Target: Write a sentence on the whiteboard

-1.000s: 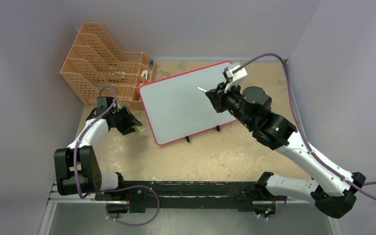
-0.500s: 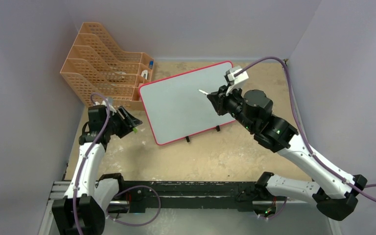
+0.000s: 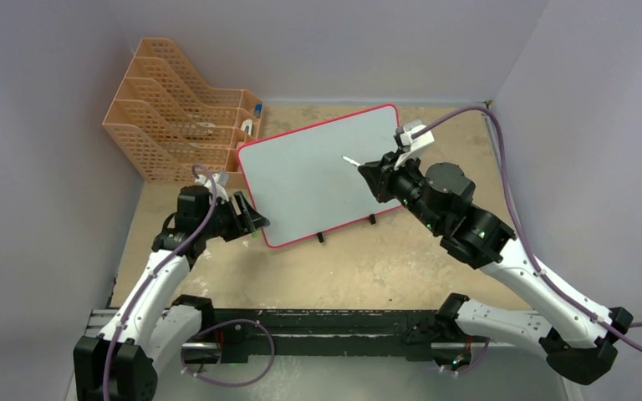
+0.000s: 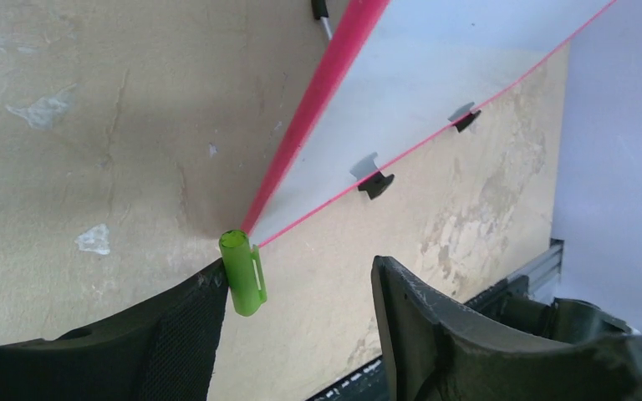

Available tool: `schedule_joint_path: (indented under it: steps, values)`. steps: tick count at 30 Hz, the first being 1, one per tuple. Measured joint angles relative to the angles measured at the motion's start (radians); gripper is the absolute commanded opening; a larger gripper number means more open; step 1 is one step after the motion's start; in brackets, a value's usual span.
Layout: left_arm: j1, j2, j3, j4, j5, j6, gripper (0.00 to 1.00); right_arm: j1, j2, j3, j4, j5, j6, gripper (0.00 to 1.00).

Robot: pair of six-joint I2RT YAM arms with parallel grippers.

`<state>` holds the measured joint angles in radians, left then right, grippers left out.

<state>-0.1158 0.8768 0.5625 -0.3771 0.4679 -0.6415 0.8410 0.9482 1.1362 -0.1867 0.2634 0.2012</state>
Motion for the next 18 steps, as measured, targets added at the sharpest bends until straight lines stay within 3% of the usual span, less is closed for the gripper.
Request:
schedule_joint_path:
  steps: [9, 18]
  values:
    - [-0.066, -0.007, -0.092, 0.059, -0.122, -0.047, 0.62, 0.000, -0.052, -0.032, 0.015, 0.000, 0.024, 0.00]
    - [-0.222, 0.024, -0.168, 0.166, -0.174, -0.100, 0.62, 0.000, -0.054, -0.048, 0.020, 0.000, 0.040, 0.00]
